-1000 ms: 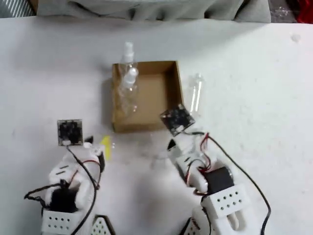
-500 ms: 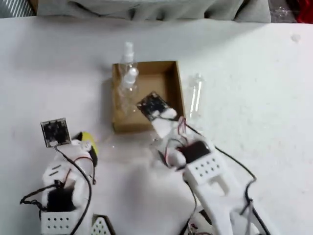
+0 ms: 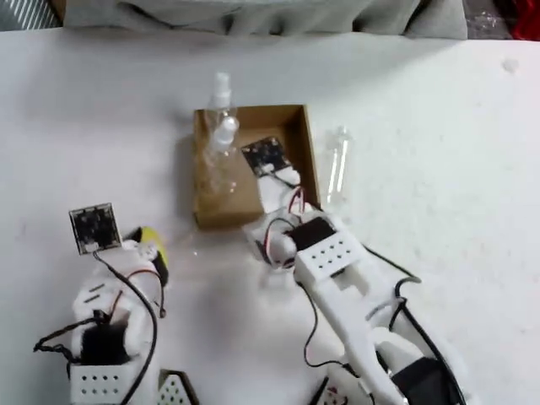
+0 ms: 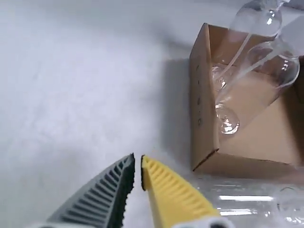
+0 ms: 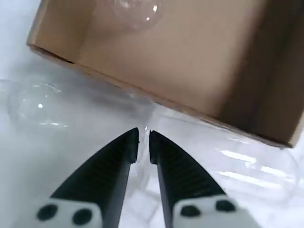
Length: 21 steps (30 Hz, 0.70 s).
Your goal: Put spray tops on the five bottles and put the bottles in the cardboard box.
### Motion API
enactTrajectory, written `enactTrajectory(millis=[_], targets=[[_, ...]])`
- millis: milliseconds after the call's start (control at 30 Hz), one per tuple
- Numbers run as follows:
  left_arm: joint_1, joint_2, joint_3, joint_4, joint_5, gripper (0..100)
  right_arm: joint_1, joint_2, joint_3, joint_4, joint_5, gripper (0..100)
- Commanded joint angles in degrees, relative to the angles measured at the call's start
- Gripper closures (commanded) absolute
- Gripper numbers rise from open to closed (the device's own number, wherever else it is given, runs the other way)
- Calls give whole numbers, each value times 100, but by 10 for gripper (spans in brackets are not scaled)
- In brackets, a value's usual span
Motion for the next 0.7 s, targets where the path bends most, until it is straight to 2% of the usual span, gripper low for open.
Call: enactTrajectory(millis=[0, 133, 300, 533, 667], targets=[[-22, 1103, -624, -413, 79, 979, 75, 171, -290, -198, -79, 983], [-189, 2589, -1081, -967, 79, 979, 57, 497, -290, -338, -70, 983], [-330, 3829, -1538, -1204, 79, 979, -259, 673, -281, -277, -53, 983], [-699, 4831, -2084, -1204, 79, 979, -954, 620, -167, 198, -53, 983], [-778, 5191, -2312, -1152, 176, 979, -1068, 611, -176, 365, -44, 983]])
